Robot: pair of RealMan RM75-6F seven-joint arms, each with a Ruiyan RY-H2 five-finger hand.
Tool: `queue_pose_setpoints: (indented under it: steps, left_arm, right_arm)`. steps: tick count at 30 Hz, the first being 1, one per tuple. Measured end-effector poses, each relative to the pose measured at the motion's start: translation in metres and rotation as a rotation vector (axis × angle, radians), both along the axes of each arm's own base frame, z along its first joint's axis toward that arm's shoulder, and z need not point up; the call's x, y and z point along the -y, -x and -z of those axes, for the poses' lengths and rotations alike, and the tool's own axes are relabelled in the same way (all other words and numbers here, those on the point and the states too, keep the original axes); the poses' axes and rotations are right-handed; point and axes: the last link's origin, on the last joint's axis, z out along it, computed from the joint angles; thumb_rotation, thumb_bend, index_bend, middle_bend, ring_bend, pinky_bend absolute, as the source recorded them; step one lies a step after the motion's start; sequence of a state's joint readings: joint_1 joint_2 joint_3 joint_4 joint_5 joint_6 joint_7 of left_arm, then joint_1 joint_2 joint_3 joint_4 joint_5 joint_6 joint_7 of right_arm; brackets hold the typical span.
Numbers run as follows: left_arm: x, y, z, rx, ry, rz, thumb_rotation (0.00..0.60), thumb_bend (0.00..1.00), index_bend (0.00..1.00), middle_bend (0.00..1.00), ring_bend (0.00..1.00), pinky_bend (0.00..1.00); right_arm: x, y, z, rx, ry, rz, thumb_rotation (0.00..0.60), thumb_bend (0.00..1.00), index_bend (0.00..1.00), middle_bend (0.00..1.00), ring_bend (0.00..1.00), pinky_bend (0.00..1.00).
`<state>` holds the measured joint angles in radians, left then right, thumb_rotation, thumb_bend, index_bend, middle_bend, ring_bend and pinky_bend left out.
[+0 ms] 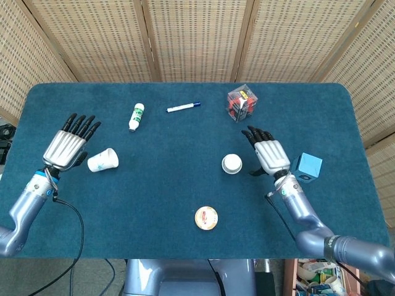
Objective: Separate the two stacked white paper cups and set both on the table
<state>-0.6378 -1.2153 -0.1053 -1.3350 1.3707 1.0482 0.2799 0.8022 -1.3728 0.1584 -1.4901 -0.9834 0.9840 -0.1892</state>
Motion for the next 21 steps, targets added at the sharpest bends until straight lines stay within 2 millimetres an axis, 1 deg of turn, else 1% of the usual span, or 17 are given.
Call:
queue_pose_setpoints:
  steps: [4,6,10,12,16,19,21]
  left_arm:
    - [0.007,0.001,-0.010,0.056,-0.031,-0.014,0.600,0.28,0.00,0.00,0.00,0.00]
    - [0.013,0.003,-0.015,0.096,-0.052,-0.032,0.600,0.21,0.00,0.00,0.00,0.00]
    - [0.031,0.010,-0.024,0.179,-0.100,-0.083,0.600,0.14,0.00,0.00,0.00,0.00]
    - [0.045,0.015,-0.028,0.232,-0.128,-0.114,0.600,0.12,0.00,0.00,0.00,0.00]
    - [0.078,0.026,-0.033,0.340,-0.181,-0.173,0.600,0.12,0.00,0.00,0.00,0.00]
    - [0.105,0.034,-0.036,0.411,-0.211,-0.222,0.600,0.12,0.00,0.00,0.00,0.00]
    - [0.123,0.040,-0.037,0.433,-0.226,-0.247,0.600,0.12,0.00,0.00,0.00,0.00]
  right_arm:
    - [-0.013,0.009,-0.014,-0.003,0.027,-0.025,0.600,0.00,0.02,0.00,0.00,0.10]
    - [-0.019,0.016,-0.021,-0.010,0.044,-0.034,0.600,0.00,0.02,0.00,0.00,0.08]
    - [-0.040,0.040,-0.043,-0.034,0.105,-0.050,0.600,0.00,0.02,0.00,0.00,0.04]
    - [-0.050,0.052,-0.053,-0.045,0.139,-0.054,0.600,0.00,0.02,0.00,0.00,0.01]
    - [-0.080,0.081,-0.076,-0.063,0.228,-0.059,0.600,0.00,0.02,0.00,0.00,0.00]
    - [-0.104,0.099,-0.089,-0.070,0.287,-0.064,0.600,0.00,0.00,0.00,0.00,0.00]
    - [-0.118,0.107,-0.096,-0.069,0.316,-0.068,0.600,0.00,0.00,0.00,0.00,0.00]
